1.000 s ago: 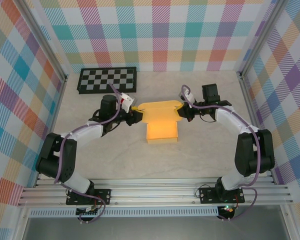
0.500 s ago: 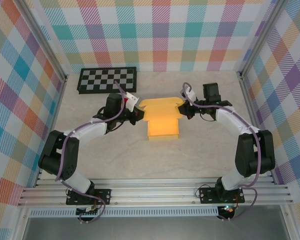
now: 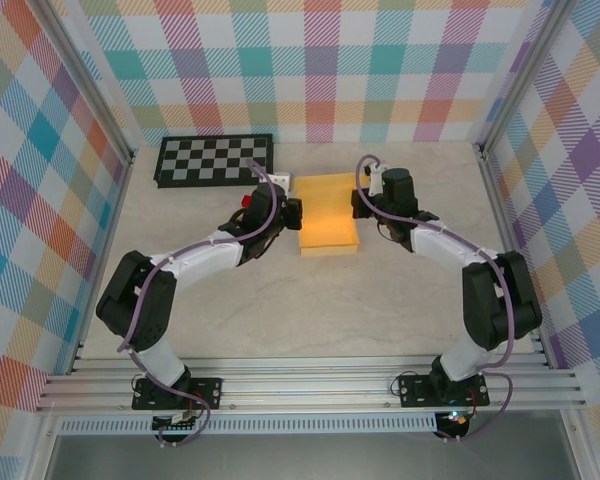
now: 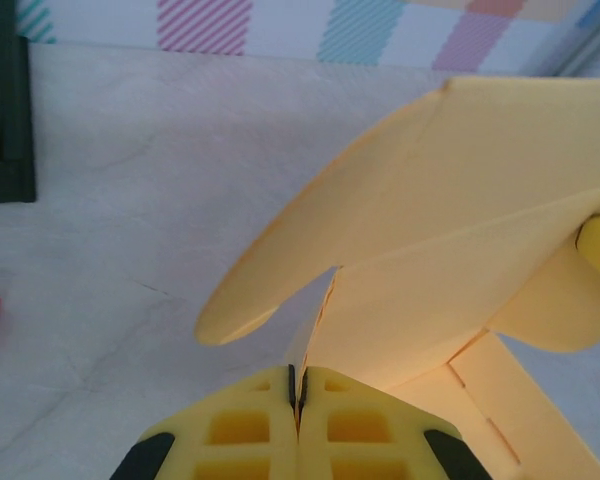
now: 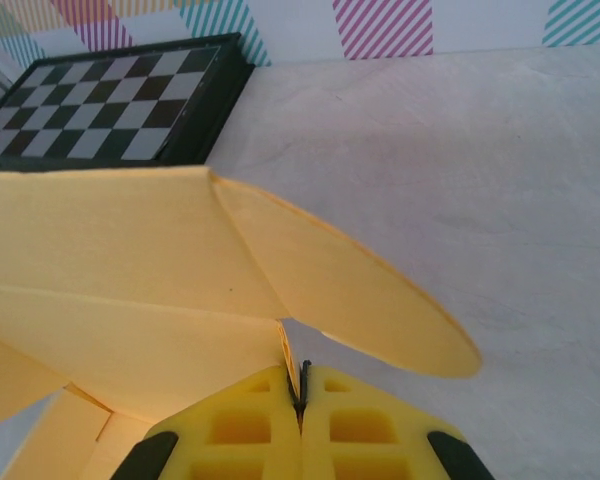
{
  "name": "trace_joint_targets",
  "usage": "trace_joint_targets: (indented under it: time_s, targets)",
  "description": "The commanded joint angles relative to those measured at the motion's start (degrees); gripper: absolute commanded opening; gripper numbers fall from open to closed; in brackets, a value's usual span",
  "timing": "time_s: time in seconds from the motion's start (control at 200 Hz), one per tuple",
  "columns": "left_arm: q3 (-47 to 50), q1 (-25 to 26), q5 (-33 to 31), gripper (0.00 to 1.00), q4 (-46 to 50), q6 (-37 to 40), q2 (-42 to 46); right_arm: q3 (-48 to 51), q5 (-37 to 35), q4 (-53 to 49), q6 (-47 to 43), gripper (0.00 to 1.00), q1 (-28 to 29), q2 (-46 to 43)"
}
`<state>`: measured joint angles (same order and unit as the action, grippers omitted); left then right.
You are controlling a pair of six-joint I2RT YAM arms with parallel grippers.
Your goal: Fold the paper box
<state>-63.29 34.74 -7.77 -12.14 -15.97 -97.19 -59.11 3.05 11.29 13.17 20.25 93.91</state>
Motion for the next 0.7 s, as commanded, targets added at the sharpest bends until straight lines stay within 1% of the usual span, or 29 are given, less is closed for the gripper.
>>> trace_joint_targets:
  time_s: [0.0,0.105,0.2,0.285,0.35,0.455,0.555,0.695]
  targets:
    - [-0.4,0.16,-5.9,0.0,-7.09,-4.15,-2.79,1.14,-1.63,9.63,5.57,0.0,0.94,3.56]
    - [-1.37,0.15,-7.84,0.0,-7.72,-5.28,-5.05,1.98,-1.15,12.76,3.37,0.0,2.36,5.37]
    - [-0.46,0.35,-8.11,0.0,-9.73,-6.89,-6.29,3.8,-1.72,14.98,2.31,0.0,3.28,6.09]
    - [2.46,1.05,-8.93,0.0,-13.35,-7.97,-6.52,5.73,-1.27,17.17,2.17,0.0,3.83,6.64]
    - [5.32,1.59,-9.51,0.0,-16.61,-9.17,-6.29,6.71,-0.92,17.04,1.55,0.0,4.15,6.87]
    - [10.64,3.05,-9.5,0.0,-22.81,-9.47,-5.27,10.22,-1.45,19.37,2.0,0.0,4.51,5.65]
    - [13.87,4.4,-9.89,0.0,-24.35,-8.26,-4.14,12.39,-2.92,18.95,2.26,0.0,5.4,4.21]
    - [17.37,5.56,-10.21,0.0,-25.34,-8.98,-2.93,14.74,-5.17,18.31,2.64,0.0,7.52,2.67]
